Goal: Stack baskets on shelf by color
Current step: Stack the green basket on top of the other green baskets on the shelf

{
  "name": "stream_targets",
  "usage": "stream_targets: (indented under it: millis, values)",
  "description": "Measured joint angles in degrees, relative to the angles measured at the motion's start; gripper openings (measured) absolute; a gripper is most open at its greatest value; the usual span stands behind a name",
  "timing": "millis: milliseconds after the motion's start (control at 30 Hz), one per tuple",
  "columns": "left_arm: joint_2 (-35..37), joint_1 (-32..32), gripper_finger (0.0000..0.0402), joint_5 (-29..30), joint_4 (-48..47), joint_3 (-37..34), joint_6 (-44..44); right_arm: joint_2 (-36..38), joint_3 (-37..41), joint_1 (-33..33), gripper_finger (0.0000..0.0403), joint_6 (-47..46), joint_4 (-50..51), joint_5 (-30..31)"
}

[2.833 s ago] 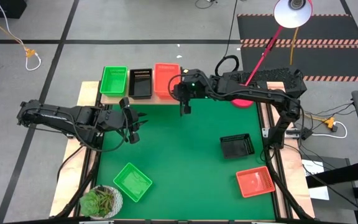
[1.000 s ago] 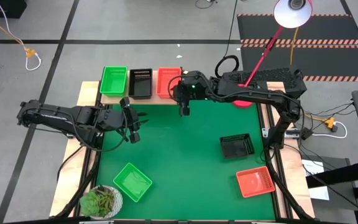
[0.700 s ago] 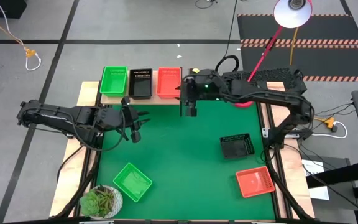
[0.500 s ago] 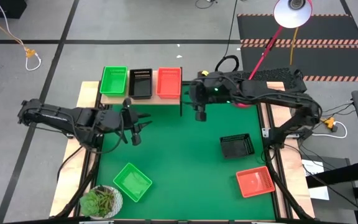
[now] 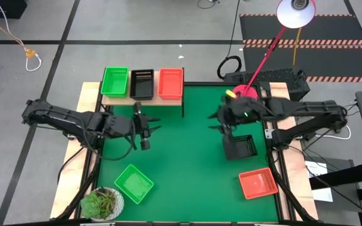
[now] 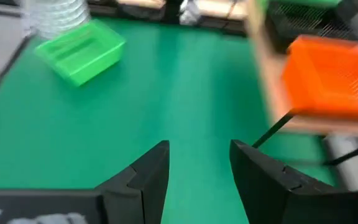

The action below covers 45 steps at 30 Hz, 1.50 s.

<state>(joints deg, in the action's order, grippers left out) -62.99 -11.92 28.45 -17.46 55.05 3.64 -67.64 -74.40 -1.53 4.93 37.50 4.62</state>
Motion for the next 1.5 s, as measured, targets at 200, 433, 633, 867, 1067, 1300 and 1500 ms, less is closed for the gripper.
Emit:
stream_targets:
  millis: [200, 433, 633, 867, 1067, 1300, 1500]
  values:
    - [-6.73, -4.52, 0.0122, -0.33, -16.65, 8.13, -11.49, 10.11, 15.85, -6.89, 0.0164, -7.08, -8.82, 0.0]
    - [-17.08, -13.55, 0.0122, -3.29, -29.05, 14.9, -27.2, 15.86, 25.79, -8.82, 0.0164, -7.3, -18.04, 0.22]
    - [-23.98, -21.51, 0.0122, -8.88, -29.3, 15.51, -40.76, 16.22, 26.89, -8.67, 0.0164, -6.53, -18.94, 0.58]
    - [-30.18, -28.46, 0.0122, -11.96, -29.6, 18.15, -56.85, 16.31, 26.89, -8.71, 0.0164, -5.58, -18.86, 0.25]
    - [-37.59, -31.21, 0.0122, -14.83, -35.67, 25.59, -64.57, 16.33, 26.89, -8.71, 0.0164, -5.02, -19.0, 0.19]
    - [-43.33, -32.12, 0.0144, -14.95, -38.5, 28.69, -67.91, 16.31, 26.89, -8.69, 0.0164, -2.52, -19.76, 0.08]
    - [-44.81, -31.98, 0.0218, -14.62, -40.78, 28.78, -73.06, 16.31, 26.89, -8.69, 0.0164, -0.8, -20.97, 0.07]
